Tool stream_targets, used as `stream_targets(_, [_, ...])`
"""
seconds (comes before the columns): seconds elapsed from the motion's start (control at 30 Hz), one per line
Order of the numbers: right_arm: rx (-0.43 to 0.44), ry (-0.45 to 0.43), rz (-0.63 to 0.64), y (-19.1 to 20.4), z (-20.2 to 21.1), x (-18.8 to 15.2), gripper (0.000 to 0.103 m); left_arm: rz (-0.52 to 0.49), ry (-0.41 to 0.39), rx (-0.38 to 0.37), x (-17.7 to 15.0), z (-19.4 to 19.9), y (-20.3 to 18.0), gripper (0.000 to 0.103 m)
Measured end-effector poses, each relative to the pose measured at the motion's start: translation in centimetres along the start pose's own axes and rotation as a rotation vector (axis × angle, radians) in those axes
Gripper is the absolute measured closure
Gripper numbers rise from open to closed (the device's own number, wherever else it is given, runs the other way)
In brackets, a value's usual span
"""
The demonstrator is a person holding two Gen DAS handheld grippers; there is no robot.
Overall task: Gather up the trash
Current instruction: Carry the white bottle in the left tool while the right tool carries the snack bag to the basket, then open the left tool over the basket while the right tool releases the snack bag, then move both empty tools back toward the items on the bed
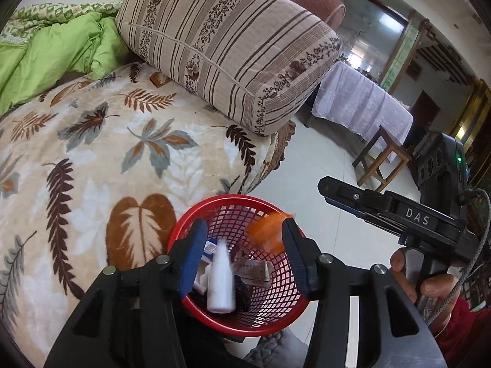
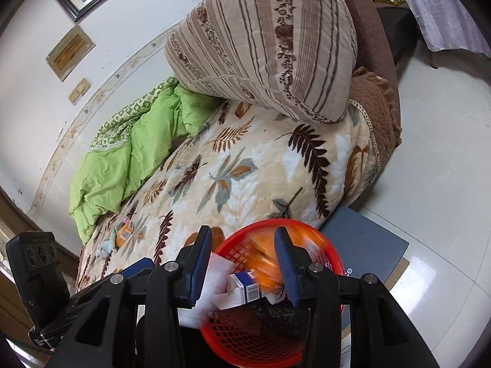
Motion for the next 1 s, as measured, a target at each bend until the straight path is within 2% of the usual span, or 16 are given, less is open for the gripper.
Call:
stream_targets(0.17, [0.021,-0.006,0.021,1.1,0.0,0.0,0.058,0.059,-0.026,0.018,0.2,1.5,2.0,0.051])
stream_targets(0.3, [0.053,0.013,0.042,2.7,-0.6,-0.2,0.058,0.097,-0.060,0.079,0.3,3.5,4.6,0.046])
stream_targets(0.6, [0.128,0.089,0.167,9.0,-3.5,-2.4,0.054,0.207,-0.097,0.270,-1.2,8.6,12.1,0.043])
stream_targets(0.83, [0.177,0.157,0.249,13.6,-6.3,-4.8,0.054,0.228,-0.088,0.494,-3.6,12.1,17.2,0.043])
stream_targets(1.0, [0.206,0.212,0.324,17.3,-8.3,-6.8,0.053,0.305,-0.104,0.552,-5.2,15.0,21.1,0.043])
Point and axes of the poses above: each gripper's, at about its wrist camera, not at the fingertips, and z roughly against the way its jaws point, y to its left, x to its top, the point moved 7 cm from there along -z, roughly the way its jaws point, and after that the axes turned 7 degrees about -z, right-handed, at the moved point
